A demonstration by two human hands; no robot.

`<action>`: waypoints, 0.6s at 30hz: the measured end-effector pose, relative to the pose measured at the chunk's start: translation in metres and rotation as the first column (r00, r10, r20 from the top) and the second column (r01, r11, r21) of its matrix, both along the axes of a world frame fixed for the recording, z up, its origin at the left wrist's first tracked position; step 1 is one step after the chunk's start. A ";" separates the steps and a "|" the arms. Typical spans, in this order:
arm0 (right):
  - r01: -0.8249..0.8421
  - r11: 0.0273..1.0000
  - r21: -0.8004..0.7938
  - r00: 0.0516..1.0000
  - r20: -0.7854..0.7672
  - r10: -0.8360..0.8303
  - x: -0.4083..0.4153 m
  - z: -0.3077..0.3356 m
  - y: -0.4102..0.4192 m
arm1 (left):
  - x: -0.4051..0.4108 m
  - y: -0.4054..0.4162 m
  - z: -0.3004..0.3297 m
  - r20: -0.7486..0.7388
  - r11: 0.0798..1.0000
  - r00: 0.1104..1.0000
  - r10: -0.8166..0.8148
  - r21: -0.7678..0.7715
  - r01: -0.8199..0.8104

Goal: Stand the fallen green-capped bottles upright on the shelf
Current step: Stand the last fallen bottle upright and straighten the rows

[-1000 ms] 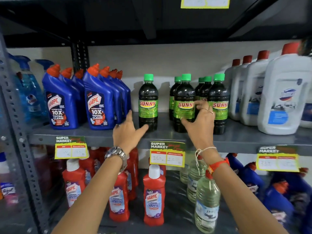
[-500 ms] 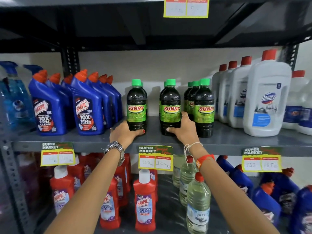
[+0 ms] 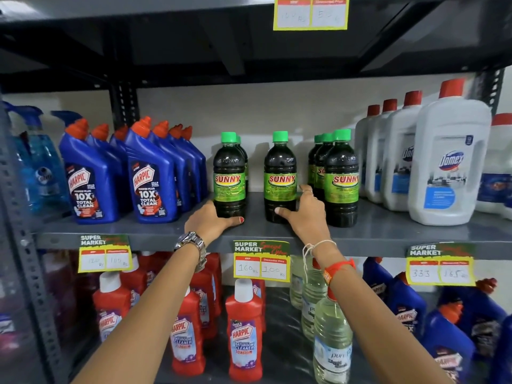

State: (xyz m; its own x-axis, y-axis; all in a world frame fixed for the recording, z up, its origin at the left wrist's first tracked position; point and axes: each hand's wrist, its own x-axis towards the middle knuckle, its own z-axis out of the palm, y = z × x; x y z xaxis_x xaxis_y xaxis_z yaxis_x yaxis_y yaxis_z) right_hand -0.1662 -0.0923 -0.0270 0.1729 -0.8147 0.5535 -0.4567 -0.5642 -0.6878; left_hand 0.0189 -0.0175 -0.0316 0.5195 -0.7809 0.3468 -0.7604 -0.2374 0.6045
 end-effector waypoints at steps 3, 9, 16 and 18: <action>0.106 0.987 -0.122 0.984 0.157 -0.086 -0.016 -0.003 0.007 | -0.001 0.013 -0.007 0.158 0.999 0.987 0.041 0.008 -0.043; 0.457 0.873 -0.172 0.879 0.234 -0.414 -0.059 0.002 0.003 | -0.002 0.041 -0.023 0.411 0.995 0.906 0.102 -0.028 -0.100; 0.123 0.987 0.103 0.973 0.183 -0.140 -0.081 0.002 -0.034 | -0.006 0.041 -0.034 0.531 0.985 0.829 0.174 -0.107 -0.138; 0.048 0.979 0.196 0.978 0.190 -0.086 -0.084 0.003 -0.037 | -0.007 0.041 -0.036 0.532 0.982 0.826 0.185 -0.124 -0.140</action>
